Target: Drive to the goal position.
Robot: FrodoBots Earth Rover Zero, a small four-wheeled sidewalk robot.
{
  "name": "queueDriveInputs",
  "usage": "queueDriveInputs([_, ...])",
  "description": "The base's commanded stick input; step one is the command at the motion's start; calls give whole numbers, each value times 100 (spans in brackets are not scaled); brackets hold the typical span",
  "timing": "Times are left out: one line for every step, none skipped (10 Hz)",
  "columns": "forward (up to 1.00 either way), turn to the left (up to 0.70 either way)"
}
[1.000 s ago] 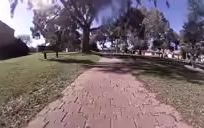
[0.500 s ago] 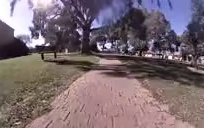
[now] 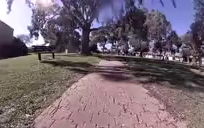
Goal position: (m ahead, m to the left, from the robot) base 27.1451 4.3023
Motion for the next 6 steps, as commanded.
queueDriveInputs([70,0])
queueDriveInputs([70,0])
queueDriveInputs([70,0])
queueDriveInputs([70,0])
queueDriveInputs([70,0])
queueDriveInputs([70,0])
